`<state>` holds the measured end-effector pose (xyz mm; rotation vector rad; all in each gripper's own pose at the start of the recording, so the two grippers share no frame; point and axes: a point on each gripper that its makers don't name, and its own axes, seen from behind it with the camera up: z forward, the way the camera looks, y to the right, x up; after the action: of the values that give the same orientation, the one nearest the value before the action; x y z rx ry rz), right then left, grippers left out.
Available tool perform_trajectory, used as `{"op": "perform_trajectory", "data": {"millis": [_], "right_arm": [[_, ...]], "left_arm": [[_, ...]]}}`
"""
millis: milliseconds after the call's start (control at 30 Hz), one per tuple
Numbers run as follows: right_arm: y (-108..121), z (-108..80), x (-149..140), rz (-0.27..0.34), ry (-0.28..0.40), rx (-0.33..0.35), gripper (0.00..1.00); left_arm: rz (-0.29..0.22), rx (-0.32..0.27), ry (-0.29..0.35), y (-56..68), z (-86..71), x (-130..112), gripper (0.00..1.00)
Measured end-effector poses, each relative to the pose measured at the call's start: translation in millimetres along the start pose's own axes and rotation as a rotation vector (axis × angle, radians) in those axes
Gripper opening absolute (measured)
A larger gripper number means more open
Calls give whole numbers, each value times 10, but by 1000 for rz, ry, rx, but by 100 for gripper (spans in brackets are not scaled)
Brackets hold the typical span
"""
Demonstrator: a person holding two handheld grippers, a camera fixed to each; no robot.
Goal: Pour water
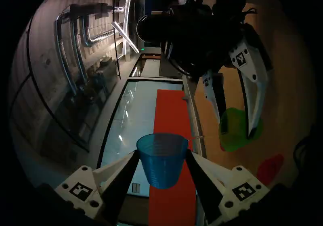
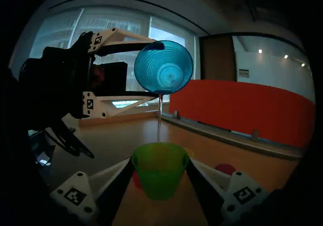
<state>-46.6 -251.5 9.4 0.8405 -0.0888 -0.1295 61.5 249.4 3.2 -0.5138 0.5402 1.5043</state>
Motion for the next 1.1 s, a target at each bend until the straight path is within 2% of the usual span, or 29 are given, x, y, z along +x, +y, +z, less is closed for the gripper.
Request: {"op": "perform_trajectory", "data": {"millis": [367, 667, 1100], "right_arm": [[7, -4, -16, 0, 2, -1, 90], [12, 6, -18, -1, 1, -1, 90], [12, 13, -10, -2, 2, -3, 90]], "left_arm": [[40, -1, 1, 2, 21, 23, 83], [49, -9, 1, 72, 20, 39, 83], [55, -11, -2, 105, 14, 20, 83]]}}
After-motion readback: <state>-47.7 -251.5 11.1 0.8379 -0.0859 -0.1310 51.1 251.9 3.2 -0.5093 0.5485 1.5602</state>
